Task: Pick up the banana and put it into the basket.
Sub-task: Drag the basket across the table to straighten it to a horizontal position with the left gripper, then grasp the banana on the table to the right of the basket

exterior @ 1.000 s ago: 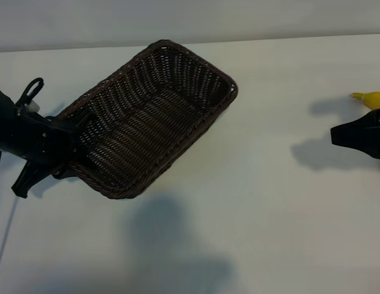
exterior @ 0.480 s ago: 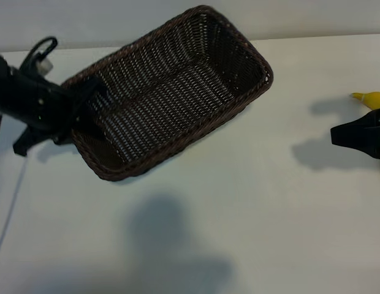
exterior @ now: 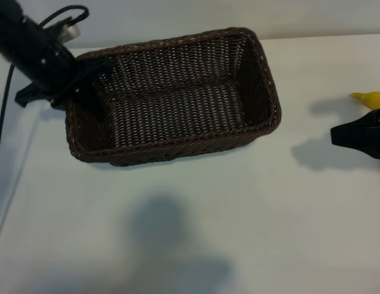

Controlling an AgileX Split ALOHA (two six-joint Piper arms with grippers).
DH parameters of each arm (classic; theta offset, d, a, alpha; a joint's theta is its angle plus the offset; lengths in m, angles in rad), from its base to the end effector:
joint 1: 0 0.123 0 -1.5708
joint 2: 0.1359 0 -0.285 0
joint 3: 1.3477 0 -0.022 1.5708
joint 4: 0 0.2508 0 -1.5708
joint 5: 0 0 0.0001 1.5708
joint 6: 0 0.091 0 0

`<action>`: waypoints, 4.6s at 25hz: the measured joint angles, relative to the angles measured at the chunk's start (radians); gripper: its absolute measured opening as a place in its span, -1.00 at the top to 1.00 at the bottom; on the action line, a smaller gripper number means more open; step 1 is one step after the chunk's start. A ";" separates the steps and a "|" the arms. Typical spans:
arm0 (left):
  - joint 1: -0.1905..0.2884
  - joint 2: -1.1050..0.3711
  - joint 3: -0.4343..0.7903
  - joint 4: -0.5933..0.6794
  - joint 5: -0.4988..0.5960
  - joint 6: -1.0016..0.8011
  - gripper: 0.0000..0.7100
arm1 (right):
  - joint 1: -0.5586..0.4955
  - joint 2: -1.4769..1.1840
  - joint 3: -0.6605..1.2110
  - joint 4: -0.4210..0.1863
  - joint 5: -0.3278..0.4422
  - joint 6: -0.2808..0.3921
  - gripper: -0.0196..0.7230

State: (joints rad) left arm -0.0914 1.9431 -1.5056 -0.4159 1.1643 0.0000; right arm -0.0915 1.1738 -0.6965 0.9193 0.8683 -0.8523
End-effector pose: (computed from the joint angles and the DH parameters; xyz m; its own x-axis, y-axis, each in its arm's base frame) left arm 0.3846 -0.0692 0.2224 -0.9973 -0.0690 -0.0245 -0.0546 0.9236 -0.3795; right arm 0.2092 0.0363 0.2620 -0.7979 -0.0456 -0.6011 -0.3708 0.8233 0.4298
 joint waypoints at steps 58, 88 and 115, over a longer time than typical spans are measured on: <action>-0.189 0.258 -0.115 0.065 -0.097 0.000 -0.58 | 0.000 0.000 0.000 0.000 0.004 0.001 -0.68; -0.188 -0.021 -0.127 0.447 0.010 -0.075 -0.58 | 0.000 0.000 0.000 0.000 0.009 0.002 -0.68; 0.163 -0.165 -0.098 0.427 0.010 -0.040 -0.58 | 0.000 0.000 0.000 0.000 0.009 0.002 -0.68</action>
State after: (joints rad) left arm 0.0720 1.7777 -1.6038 0.0114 1.1742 -0.0400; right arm -0.0915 1.1738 -0.6965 0.9193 0.8775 -0.8502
